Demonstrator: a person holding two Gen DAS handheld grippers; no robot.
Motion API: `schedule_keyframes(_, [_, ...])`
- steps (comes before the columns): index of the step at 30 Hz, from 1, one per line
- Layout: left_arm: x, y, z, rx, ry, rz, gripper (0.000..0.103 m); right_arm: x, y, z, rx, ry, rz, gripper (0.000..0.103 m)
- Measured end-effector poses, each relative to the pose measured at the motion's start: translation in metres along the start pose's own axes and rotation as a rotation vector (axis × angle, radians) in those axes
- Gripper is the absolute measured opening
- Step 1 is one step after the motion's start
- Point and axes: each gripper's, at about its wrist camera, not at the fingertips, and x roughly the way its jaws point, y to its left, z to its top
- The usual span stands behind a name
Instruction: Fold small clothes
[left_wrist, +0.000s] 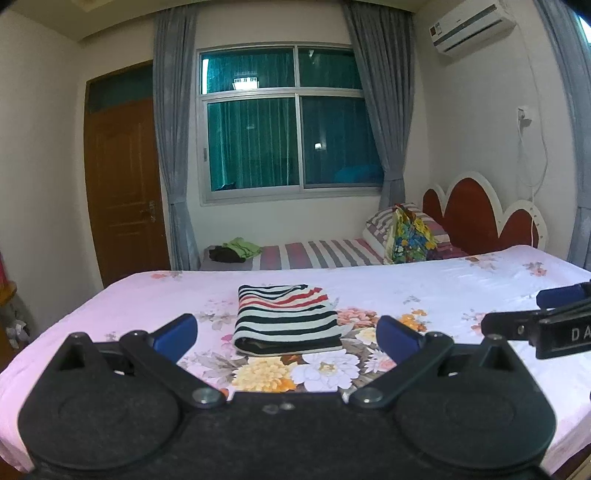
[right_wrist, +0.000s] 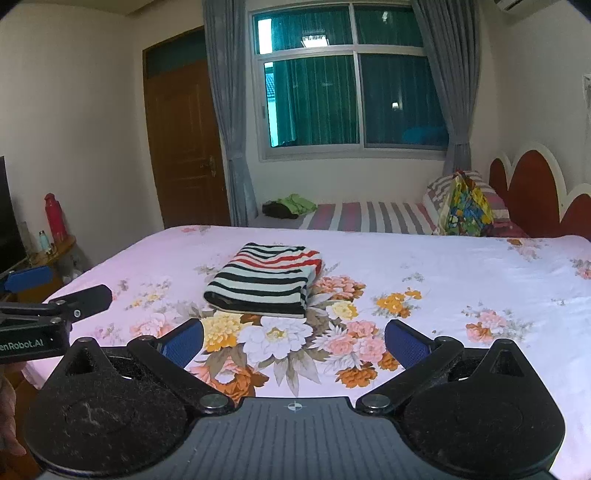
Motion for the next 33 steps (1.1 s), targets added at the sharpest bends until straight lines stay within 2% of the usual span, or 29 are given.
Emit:
schedule_keyframes(15, [-0.014,0.004,0.0,-0.013,-0.001,0.01,0.102,-0.008,-0.002,0.005,-0.002,-0.01,0.002,0.103])
schedule_keyframes(33, [-0.014,0.001,0.0,-0.017,0.001,0.013,0.102,-0.014,-0.013,0.005,-0.004,-0.004,0.002,0.103])
